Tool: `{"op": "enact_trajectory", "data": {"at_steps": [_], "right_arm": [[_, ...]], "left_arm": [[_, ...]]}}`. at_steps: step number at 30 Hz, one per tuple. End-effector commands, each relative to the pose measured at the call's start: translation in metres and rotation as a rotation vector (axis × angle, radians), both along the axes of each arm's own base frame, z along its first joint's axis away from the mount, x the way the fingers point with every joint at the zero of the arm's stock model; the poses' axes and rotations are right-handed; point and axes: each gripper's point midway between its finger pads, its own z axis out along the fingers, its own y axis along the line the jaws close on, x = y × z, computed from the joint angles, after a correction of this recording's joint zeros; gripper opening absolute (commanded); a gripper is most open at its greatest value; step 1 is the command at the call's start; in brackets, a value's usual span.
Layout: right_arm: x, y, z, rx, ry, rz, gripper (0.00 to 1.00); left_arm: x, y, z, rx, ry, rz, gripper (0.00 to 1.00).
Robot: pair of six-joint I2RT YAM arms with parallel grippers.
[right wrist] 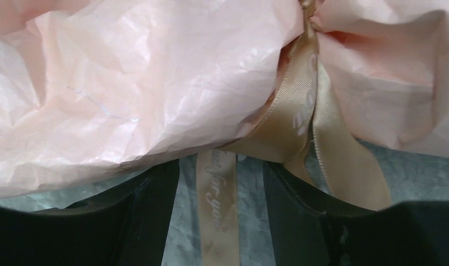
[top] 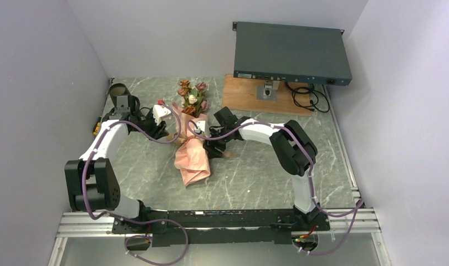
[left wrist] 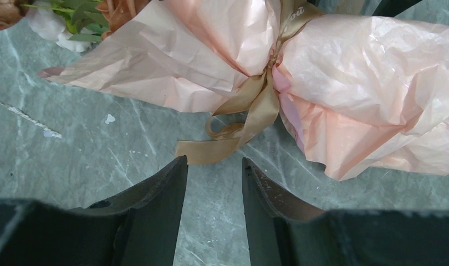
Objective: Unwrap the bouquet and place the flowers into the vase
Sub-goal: Untie the ribbon from the wrapping paper.
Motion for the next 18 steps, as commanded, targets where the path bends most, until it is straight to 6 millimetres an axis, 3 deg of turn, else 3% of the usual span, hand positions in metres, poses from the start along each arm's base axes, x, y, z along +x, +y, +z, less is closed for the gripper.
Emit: {"op": "enact_trajectory", "data": {"at_steps": [1,4,6,8,13,18], "right_arm": [[0.014,0.018,0.006,0.046,-0.064,-0.017,0.62],[0.013,0.023,0.002,0.047,-0.063,-0.018,0.62],[0.013,0.023,-0.005,0.029,-0.056,-0.027,0.56],[0.013,0.020,-0.011,0.005,-0.046,-0.038,0.44],[0.005,0.010,-0.008,0.010,-0.035,-0.039,0.00],[-0.002,0.006,0.001,0.025,-0.018,-0.046,0.00]], "left_arm": [[0.002,-0.001,0.017,-0.021,-0.062,0.012,0.47],[0.001,0.002,0.012,-0.019,-0.058,0.023,0.47],[-0.001,0.002,0.010,-0.012,-0.062,0.010,0.47],[-0.006,0.003,0.007,0.004,-0.069,-0.019,0.47],[-0.023,0.002,-0.013,0.051,-0.086,-0.123,0.46],[-0.024,0.001,-0.036,0.076,-0.082,-0.190,0.46]]}}
